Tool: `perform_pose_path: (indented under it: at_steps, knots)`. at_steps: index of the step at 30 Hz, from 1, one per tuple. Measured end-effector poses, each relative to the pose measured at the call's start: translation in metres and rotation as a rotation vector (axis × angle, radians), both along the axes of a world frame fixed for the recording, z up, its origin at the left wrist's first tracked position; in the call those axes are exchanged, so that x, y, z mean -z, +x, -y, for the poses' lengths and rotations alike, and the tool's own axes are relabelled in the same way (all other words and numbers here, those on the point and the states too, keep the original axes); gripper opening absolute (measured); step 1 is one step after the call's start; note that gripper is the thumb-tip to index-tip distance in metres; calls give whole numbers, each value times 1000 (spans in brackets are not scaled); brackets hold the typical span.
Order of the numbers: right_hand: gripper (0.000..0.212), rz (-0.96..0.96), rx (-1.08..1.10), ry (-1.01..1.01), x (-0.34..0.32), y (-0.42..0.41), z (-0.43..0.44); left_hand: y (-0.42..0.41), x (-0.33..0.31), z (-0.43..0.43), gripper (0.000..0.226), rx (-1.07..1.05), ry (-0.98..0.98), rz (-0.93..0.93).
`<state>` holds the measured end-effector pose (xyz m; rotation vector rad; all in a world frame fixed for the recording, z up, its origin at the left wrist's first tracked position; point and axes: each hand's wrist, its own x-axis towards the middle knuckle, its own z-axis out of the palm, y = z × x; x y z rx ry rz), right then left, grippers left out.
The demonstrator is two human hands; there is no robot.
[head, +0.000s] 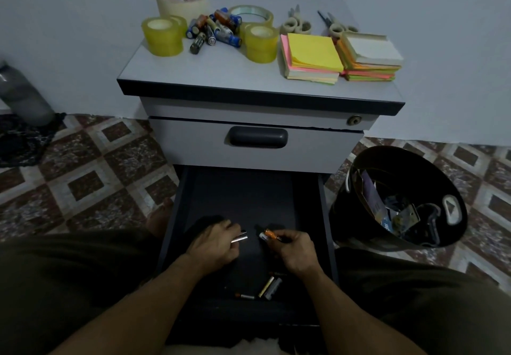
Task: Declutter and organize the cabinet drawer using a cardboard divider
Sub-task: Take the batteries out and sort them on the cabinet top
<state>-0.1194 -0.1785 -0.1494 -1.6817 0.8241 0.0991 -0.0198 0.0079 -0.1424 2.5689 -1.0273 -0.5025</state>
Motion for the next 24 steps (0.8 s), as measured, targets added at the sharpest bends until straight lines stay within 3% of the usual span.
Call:
perform_pose_path:
  at_steps: [5,15,24]
  knots:
    - [14,5,31,55,-1,1,-1,4,4,-12,10,-98,-170,-29]
    - [11,14,29,36,-15,4,-4,0,-8,-13,17,-375,-279,-256]
    - [19,-29,-199,-105,-60,12,-10,-10,-58,-4,16,-641,-430,-453]
